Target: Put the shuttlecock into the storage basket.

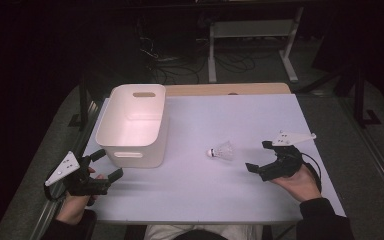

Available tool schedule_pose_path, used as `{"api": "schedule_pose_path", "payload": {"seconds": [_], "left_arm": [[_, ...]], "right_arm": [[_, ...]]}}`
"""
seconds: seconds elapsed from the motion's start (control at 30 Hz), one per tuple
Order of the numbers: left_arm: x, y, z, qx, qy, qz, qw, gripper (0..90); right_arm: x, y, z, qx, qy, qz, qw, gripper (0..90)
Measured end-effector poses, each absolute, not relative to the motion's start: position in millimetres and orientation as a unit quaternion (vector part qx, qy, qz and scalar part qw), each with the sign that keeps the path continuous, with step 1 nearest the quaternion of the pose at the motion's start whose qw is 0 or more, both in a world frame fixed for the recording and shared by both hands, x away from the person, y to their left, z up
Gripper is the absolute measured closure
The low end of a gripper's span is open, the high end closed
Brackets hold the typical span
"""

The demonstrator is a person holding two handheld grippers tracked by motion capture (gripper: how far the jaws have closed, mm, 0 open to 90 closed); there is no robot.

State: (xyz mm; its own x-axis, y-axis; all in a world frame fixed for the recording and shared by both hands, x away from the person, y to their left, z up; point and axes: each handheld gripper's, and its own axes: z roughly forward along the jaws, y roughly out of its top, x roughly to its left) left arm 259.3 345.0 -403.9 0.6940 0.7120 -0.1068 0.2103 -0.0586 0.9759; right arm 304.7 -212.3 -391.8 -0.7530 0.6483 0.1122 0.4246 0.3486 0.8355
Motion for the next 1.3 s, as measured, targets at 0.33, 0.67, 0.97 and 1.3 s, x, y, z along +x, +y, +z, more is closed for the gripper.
{"api": "schedule_pose_path", "payload": {"seconds": [0.33, 0.67, 0.97, 1.3], "left_arm": [[259, 345, -404, 0.697, 0.33, 0.209, 0.602, 0.0], [259, 345, -404, 0.697, 0.33, 0.209, 0.601, 0.0], [259, 345, -404, 0.698, 0.329, 0.209, 0.601, 0.0], [259, 345, -404, 0.697, 0.329, 0.209, 0.601, 0.0]], "right_arm": [[309, -204, -392, 0.322, 0.823, 0.455, 0.11, 0.0], [312, -197, -392, 0.317, 0.829, 0.45, 0.101, 0.0], [315, -188, -393, 0.308, 0.836, 0.444, 0.094, 0.0], [319, -180, -392, 0.299, 0.843, 0.438, 0.088, 0.0]]}}
